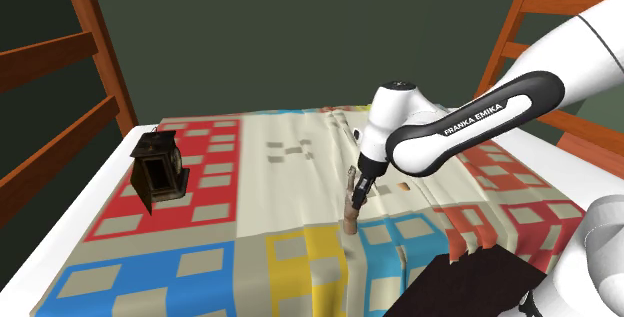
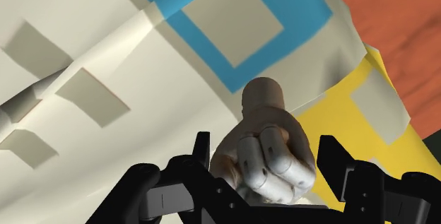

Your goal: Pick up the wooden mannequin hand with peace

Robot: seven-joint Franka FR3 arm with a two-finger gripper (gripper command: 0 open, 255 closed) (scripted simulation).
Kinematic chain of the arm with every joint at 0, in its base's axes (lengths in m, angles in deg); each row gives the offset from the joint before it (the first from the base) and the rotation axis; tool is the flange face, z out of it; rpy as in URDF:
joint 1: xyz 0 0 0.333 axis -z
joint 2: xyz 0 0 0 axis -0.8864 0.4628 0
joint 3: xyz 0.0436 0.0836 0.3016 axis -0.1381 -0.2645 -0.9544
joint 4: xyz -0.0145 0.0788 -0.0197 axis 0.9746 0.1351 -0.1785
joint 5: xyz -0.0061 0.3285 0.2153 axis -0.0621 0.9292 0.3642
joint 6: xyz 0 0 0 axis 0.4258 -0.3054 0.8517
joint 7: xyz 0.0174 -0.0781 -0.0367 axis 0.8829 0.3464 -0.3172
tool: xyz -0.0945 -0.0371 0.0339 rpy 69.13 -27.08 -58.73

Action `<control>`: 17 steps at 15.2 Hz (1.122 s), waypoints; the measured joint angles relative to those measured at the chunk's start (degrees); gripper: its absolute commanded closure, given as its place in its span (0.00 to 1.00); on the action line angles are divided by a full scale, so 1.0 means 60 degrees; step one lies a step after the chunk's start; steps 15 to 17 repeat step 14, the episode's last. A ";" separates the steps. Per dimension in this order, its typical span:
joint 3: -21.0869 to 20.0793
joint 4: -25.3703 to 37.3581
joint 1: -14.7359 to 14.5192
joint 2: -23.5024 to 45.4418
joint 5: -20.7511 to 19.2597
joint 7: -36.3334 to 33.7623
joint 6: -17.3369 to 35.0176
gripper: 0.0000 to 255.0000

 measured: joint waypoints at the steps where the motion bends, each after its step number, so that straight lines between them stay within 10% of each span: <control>1: 0.0006 0.0021 -0.0004 -0.0118 0.0020 0.0016 -0.0144 1.00; 17: 0.0071 0.0779 -0.0036 -0.1144 0.0136 0.0134 -0.1931 1.00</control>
